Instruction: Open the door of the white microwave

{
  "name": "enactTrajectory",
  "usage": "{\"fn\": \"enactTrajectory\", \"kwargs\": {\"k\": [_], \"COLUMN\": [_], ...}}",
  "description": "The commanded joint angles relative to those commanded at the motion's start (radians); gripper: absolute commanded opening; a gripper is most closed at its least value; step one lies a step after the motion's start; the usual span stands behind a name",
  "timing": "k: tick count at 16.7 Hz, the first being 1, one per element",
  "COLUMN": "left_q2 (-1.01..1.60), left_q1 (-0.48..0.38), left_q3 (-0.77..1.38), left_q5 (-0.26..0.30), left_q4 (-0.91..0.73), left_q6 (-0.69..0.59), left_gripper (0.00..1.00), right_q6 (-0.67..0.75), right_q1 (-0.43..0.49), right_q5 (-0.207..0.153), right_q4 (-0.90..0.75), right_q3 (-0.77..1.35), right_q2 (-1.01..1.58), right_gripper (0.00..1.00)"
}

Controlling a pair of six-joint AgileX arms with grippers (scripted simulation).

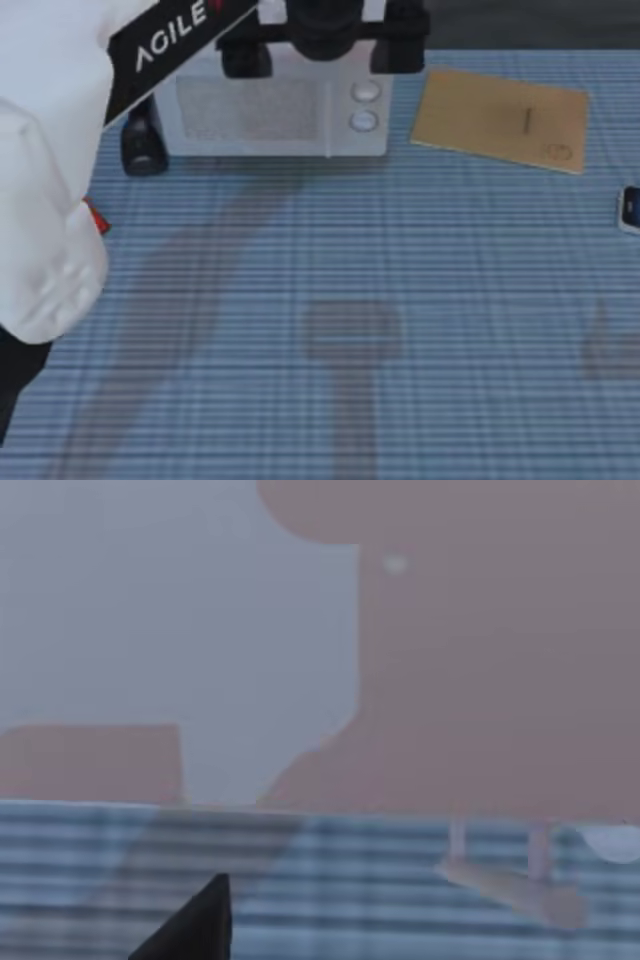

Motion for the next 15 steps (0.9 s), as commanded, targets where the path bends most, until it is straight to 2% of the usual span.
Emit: {"fn": "enactTrajectory", "kwargs": {"k": [4, 8, 15], "left_q2": [0.055, 0.057, 0.057], "left_q1": [0.024, 0.025, 0.025], "left_q3": [-0.046, -0.048, -0.048], "left_q5": [0.011, 0.012, 0.012], "left_q4": [0.108, 0.112, 0.112], "left_q6": [0.023, 0.024, 0.024], "left_gripper": [1.00, 1.00, 0.47], "right_q6": [0.000, 0.000, 0.000], "right_q1": [0.000, 0.000, 0.000], "right_q5": [0.000, 0.000, 0.000], "right_q4": [0.000, 0.000, 0.000], "right_q3": [0.000, 0.000, 0.000], "right_q2": [0.000, 0.000, 0.000], "right_gripper": [1.00, 1.00, 1.00]}}
